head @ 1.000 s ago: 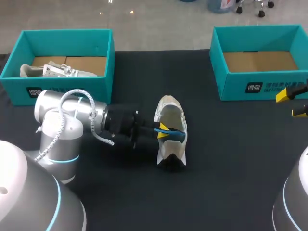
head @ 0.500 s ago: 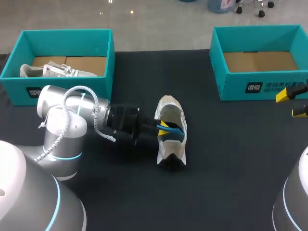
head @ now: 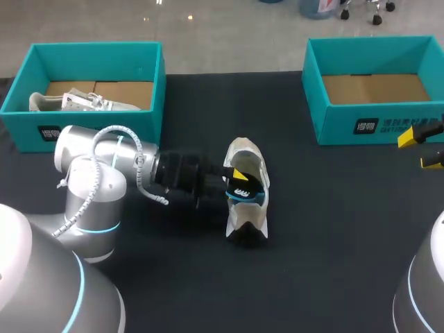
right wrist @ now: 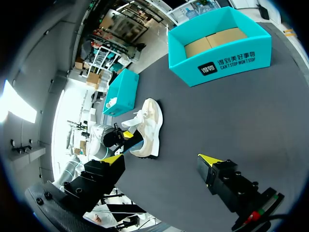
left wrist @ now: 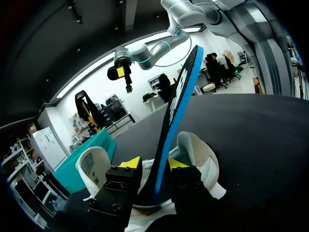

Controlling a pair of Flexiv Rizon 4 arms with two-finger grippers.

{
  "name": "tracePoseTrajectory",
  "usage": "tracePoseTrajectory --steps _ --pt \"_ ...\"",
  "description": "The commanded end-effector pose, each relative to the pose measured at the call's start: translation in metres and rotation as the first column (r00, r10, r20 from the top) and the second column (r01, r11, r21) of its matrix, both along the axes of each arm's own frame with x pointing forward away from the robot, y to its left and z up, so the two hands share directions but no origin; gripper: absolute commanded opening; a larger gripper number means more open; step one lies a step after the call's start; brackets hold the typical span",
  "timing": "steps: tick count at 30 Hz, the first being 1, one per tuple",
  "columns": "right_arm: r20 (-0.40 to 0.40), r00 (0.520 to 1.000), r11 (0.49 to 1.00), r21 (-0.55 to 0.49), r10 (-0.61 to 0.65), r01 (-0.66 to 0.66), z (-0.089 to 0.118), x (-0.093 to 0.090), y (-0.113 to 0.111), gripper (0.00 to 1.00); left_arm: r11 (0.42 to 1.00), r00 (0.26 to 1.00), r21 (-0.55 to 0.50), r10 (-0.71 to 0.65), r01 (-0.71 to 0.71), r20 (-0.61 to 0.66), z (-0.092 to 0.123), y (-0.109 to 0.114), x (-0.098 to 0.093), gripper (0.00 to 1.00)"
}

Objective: Take the shoe out of the shoebox, open the shoe tongue, remove and reinsert the insole, then place the shoe into the shoebox

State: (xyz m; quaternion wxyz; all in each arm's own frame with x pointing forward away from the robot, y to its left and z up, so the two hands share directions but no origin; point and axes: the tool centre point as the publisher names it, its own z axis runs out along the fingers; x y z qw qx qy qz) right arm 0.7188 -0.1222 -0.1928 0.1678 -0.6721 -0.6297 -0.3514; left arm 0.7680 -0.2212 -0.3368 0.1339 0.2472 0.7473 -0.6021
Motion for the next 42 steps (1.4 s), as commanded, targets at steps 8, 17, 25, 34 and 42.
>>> tracePoseTrajectory --steps 8,17,25,34,42 --pt "-0.001 1.000 1.000 -0.003 -0.002 0.002 0.000 0.000 0.001 1.00 1.000 1.000 0.025 -0.011 0.011 -0.019 -0.003 0.008 -0.011 0.24" --pt "-0.001 1.000 1.000 -0.003 -0.002 0.002 0.000 0.000 0.001 1.00 0.998 1.000 0.053 -0.019 0.020 -0.019 -0.012 0.001 0.000 0.01" --pt "-0.001 1.000 1.000 -0.003 -0.002 0.002 0.000 0.000 0.001 1.00 0.996 1.000 0.086 -0.014 0.014 0.005 -0.015 0.000 0.010 0.00" --pt "-0.001 1.000 1.000 -0.003 -0.002 0.002 0.000 0.000 0.001 1.00 0.994 1.000 0.111 0.009 -0.012 0.028 -0.018 -0.001 0.018 0.00" --pt "-0.001 1.000 1.000 -0.003 -0.002 0.002 0.000 0.000 0.001 1.00 0.996 0.999 0.088 -0.014 0.011 0.035 -0.004 0.001 -0.001 0.34"
